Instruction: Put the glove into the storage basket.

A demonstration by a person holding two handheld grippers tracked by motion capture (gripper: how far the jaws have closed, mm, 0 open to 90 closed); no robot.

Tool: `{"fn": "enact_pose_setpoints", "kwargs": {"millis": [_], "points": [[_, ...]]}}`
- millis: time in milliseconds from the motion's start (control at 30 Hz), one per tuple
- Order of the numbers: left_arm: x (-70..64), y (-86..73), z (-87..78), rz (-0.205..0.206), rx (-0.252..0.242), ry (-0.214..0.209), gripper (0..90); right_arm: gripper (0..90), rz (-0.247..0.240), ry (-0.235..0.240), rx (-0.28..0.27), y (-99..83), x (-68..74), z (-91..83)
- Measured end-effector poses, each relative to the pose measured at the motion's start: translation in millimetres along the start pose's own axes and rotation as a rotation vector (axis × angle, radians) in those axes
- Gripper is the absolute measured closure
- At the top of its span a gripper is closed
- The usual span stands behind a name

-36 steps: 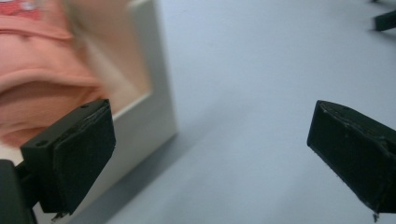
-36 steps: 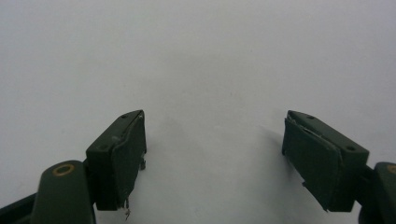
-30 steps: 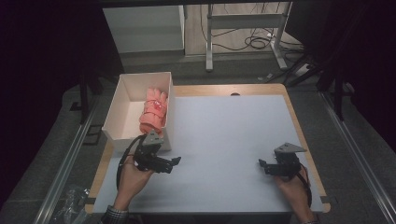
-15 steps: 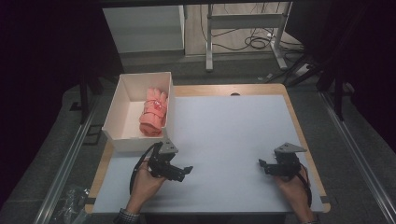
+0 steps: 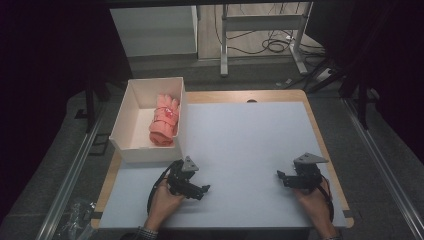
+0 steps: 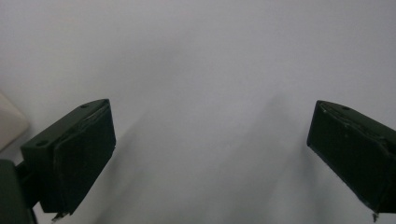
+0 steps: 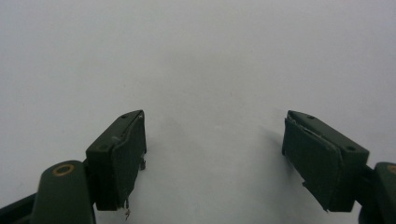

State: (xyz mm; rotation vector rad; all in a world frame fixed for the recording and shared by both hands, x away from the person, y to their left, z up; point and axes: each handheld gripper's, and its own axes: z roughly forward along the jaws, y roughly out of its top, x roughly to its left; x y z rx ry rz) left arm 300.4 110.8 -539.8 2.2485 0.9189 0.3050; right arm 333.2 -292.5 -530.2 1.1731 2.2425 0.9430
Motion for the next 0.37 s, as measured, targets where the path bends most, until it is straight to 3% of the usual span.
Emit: {"fn": "enact_pose_setpoints", "kwargs": {"millis": [67,200,367], "points": [[-0.9,-2.2,4.5,0.002,0.013,0.0,1.6,22.0,0.0,0.0,0.0,0.0,0.0,0.0],[-1.5,-5.9,6.4,-0.003,-0.024,0.002,0.0,22.0,-0.002,0.0,0.0,-0.1,-0.1,0.0],[-1.9,-6.0,6.6,-0.002,-0.021,0.006,0.0,22.0,0.0,0.001,0.0,-0.2,-0.2,0.1]]}}
